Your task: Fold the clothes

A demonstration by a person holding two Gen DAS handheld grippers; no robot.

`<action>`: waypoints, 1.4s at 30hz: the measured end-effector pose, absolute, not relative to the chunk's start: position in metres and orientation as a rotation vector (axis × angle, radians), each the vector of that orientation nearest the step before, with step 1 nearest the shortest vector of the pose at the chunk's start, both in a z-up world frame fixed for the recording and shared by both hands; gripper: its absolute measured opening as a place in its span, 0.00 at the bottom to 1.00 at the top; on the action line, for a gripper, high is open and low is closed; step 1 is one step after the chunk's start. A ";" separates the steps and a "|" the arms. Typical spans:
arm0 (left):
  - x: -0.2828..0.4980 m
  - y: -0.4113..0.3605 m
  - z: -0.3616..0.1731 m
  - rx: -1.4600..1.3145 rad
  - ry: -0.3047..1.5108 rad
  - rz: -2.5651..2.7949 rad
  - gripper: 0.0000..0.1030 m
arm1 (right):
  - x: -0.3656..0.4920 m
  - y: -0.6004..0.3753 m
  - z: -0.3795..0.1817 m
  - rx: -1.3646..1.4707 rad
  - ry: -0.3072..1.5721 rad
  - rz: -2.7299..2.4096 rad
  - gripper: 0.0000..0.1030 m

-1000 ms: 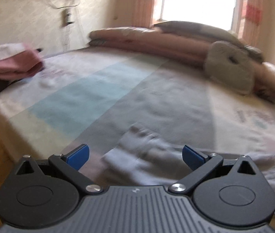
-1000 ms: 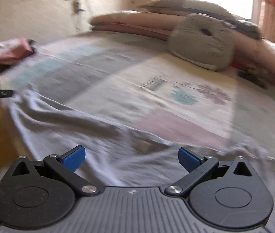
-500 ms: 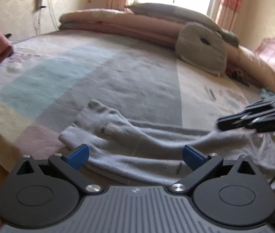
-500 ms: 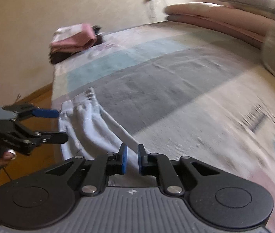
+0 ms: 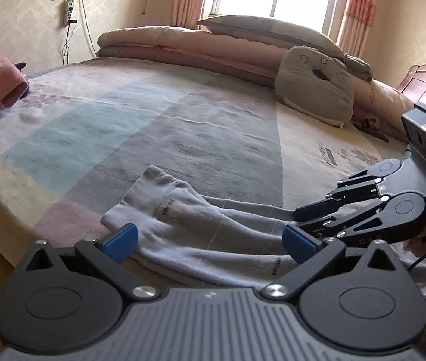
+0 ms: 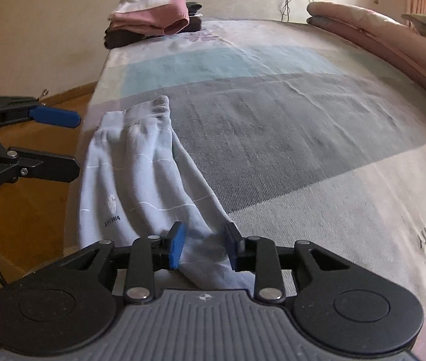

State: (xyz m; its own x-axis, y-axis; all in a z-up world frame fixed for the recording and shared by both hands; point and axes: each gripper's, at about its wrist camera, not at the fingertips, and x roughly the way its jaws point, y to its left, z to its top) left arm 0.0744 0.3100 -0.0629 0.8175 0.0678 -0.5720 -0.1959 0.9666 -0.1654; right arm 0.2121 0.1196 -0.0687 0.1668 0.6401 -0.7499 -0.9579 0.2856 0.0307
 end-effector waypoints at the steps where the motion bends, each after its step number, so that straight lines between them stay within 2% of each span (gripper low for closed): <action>1: 0.075 0.309 -0.062 -0.218 0.598 0.139 0.99 | 0.211 0.121 -0.068 -0.527 0.743 1.210 0.24; 2: 0.075 0.309 -0.062 -0.214 0.598 0.137 0.99 | 0.208 0.122 -0.067 -0.541 0.737 1.214 0.09; 3: 0.075 0.308 -0.061 -0.209 0.598 0.134 0.99 | 0.206 0.123 -0.066 -0.556 0.727 1.213 0.07; 13: 0.067 0.308 -0.055 -0.199 0.583 0.117 0.99 | 0.221 0.118 -0.047 -0.569 0.687 1.137 0.05; 16: 0.066 0.309 -0.055 -0.200 0.582 0.120 0.99 | 0.223 0.117 -0.051 -0.568 0.715 1.118 0.07; 22: 0.065 0.321 -0.055 -0.225 0.593 0.174 0.99 | 0.190 0.105 -0.028 -0.484 0.666 1.186 0.17; 24: 0.065 0.326 -0.054 -0.235 0.597 0.197 0.99 | 0.173 0.105 -0.025 -0.481 0.676 1.250 0.23; 26: 0.064 0.332 -0.053 -0.241 0.605 0.239 0.99 | 0.155 0.109 -0.031 -0.508 0.674 1.283 0.35; 31: 0.058 0.344 -0.050 -0.298 0.607 0.265 0.99 | 0.129 0.132 -0.045 -0.574 0.605 1.284 0.38; 33: 0.055 0.348 -0.050 -0.345 0.606 0.245 0.99 | 0.123 0.144 -0.050 -0.631 0.564 1.267 0.33; 34: 0.053 0.350 -0.050 -0.369 0.604 0.236 0.99 | 0.122 0.149 -0.053 -0.658 0.563 1.258 0.08; 35: 0.052 0.352 -0.051 -0.393 0.602 0.226 0.99 | 0.122 0.153 -0.057 -0.681 0.565 1.250 0.02; 42: 0.057 0.355 -0.061 -0.464 0.612 0.202 0.99 | 0.112 0.150 -0.060 -0.679 0.636 1.346 0.02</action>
